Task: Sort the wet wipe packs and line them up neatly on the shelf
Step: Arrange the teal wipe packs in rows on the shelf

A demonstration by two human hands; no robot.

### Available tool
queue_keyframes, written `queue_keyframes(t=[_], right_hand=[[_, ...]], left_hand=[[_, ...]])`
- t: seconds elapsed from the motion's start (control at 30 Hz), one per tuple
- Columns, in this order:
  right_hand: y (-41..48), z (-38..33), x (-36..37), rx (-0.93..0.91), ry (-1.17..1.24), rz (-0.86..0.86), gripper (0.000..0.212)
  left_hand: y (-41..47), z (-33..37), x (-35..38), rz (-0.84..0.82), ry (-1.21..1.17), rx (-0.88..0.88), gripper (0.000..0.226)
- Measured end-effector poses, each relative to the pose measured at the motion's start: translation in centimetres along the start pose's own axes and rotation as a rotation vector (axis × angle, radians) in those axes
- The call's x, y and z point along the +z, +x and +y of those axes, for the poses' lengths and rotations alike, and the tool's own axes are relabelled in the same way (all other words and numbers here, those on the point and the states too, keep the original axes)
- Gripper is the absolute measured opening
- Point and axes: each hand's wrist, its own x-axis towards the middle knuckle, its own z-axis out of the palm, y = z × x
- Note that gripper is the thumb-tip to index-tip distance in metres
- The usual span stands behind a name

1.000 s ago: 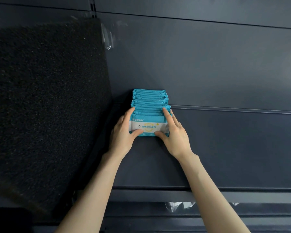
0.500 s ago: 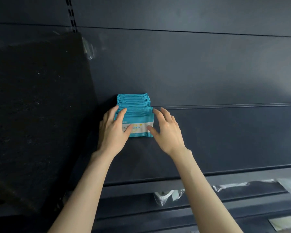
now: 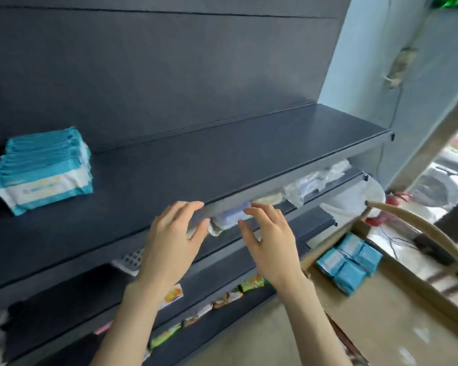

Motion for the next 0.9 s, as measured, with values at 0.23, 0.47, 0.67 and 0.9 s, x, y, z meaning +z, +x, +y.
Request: queue_keyframes(t=[0.23,0.47,0.67,0.9], right_hand=[[-14.0,12.5,-8.5,0.303,-0.143,-0.089,0.019],[-23.4,19.3,-13.1,0.633,-0.224,-0.128,0.02],[-24.0,23.8,-14.7,0.795,-0.214,-0.085,0.02],[-18.1,32.1,-13.0,0.863,-0.19,-0.094,0.026]], left_hand=[[-8.1,11.4,13.0,-0.389,-0.138,0.055,0.04],[-12.6,18.3,21.1,-0.774,-0.138,0.121,0.038],[-10.5,21.0,26.3,-0.921,-0.158,0.15,0.038],[-2.4,21.6,34.8,-0.96,-0.187,0.13,0.037]])
